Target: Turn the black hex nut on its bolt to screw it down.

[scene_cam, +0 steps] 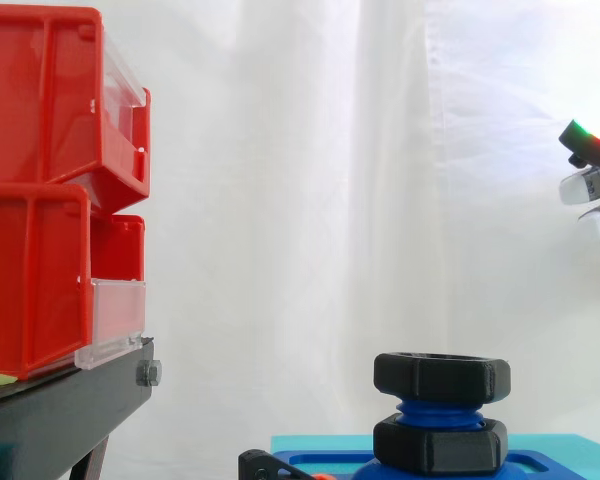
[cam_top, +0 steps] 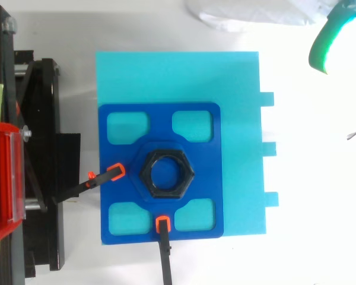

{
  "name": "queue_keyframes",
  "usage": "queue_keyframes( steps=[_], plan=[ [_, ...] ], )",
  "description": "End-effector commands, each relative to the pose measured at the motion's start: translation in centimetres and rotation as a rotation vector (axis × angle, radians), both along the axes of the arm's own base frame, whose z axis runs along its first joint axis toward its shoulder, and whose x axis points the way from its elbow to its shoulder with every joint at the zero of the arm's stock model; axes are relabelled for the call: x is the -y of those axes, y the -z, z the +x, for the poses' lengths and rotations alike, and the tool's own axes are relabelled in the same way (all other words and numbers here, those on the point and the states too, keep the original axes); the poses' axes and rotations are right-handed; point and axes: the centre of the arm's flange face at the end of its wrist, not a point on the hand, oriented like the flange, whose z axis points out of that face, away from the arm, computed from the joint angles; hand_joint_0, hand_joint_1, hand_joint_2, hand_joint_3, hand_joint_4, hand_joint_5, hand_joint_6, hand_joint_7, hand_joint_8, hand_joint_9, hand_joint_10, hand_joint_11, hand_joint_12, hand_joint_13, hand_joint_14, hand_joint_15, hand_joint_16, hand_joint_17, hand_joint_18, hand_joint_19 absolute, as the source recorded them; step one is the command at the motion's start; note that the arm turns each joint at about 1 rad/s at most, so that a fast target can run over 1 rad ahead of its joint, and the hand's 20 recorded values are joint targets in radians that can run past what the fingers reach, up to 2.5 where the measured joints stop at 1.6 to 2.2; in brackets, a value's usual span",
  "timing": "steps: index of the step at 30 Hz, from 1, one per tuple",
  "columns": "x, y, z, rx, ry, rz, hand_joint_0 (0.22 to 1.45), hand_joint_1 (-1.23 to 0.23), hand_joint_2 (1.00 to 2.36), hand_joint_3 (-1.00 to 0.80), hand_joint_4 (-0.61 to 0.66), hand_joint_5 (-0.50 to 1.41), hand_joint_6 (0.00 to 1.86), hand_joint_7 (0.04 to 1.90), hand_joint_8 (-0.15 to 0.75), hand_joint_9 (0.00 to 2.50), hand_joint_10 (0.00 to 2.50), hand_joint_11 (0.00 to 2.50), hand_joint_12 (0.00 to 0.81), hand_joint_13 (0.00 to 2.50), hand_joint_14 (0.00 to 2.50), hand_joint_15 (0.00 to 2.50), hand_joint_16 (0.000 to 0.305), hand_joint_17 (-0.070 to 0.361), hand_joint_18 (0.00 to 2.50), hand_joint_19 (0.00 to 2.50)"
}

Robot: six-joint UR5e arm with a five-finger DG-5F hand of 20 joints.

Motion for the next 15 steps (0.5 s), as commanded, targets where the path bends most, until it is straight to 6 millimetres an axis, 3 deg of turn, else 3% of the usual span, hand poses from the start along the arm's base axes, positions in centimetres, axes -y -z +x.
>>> queue_keyframes(
  steps=[1, 15],
  plan=[
    [0.0, 0.0, 0.0, 0.0, 0.0, 0.0, 0.43, -0.5, 1.0, -0.5, -0.01, -0.29, 0.5, 0.56, 0.14, 0.16, 0.0, 0.0, 0.269, 0.21, 0.0, 0.0, 0.052, 0.117, 0.0, 0.0],
    [-0.39, 0.0, 0.14, 0.0, -0.008, 0.0, 0.43, -0.49, 1.0, -0.5, 0.0, -0.29, 0.5, 0.57, 0.152, 0.17, 0.0, 0.0, 0.284, 0.22, 0.0, 0.0, 0.053, 0.119, 0.0, 0.0]
  ],
)
